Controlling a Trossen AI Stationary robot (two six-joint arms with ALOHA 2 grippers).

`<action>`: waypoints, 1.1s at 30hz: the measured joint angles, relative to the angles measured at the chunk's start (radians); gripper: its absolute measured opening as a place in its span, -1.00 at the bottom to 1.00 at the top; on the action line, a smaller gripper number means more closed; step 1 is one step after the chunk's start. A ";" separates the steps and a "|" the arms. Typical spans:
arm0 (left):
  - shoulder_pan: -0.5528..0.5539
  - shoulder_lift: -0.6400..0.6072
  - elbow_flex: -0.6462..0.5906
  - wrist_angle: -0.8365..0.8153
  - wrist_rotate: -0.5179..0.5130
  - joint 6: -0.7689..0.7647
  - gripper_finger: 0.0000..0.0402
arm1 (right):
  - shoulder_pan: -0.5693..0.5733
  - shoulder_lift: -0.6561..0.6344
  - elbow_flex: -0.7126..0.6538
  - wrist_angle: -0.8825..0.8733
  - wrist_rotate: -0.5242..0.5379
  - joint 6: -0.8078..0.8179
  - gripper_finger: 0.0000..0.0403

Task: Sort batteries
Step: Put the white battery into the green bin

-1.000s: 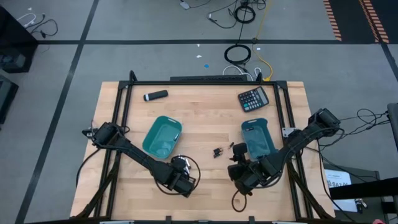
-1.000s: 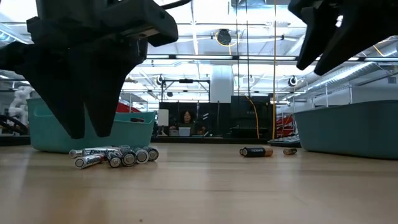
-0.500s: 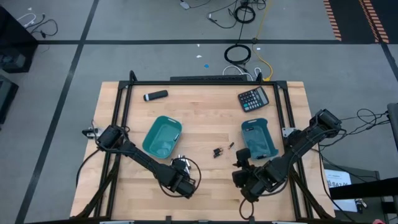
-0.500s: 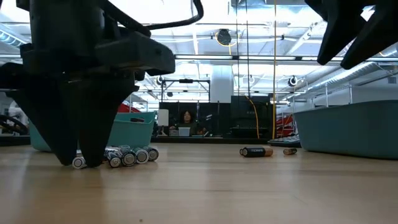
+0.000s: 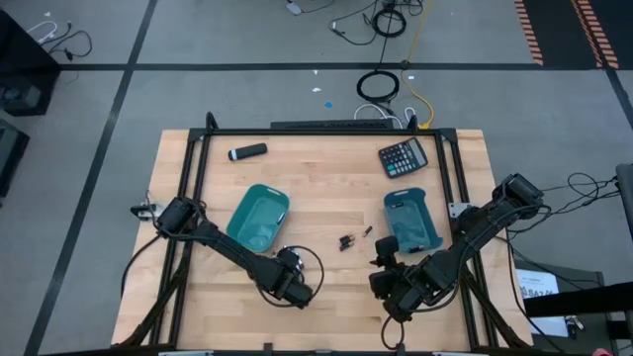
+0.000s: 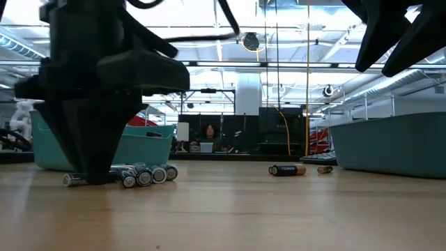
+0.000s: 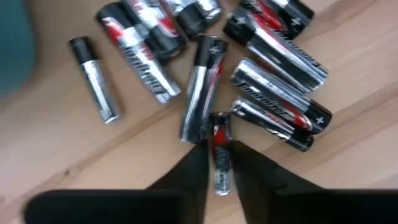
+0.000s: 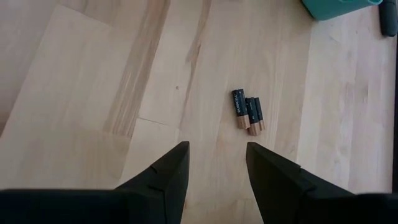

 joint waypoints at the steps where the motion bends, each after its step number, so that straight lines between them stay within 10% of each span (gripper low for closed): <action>1: 0.006 0.005 0.002 0.002 0.012 0.026 -0.74 | 0.000 0.000 0.000 0.000 0.000 0.000 -0.25; 9: 0.026 0.046 0.005 0.021 0.091 0.151 -0.91 | 0.000 0.000 0.000 0.001 0.000 0.000 -0.25; 23: -0.020 -0.103 0.142 -0.116 -0.107 0.133 -0.91 | 0.000 0.000 0.000 0.009 0.003 0.007 -0.25; 33: 0.035 -0.253 0.175 -0.606 -0.255 0.038 -0.91 | 0.000 0.000 0.000 0.009 0.002 0.008 -0.25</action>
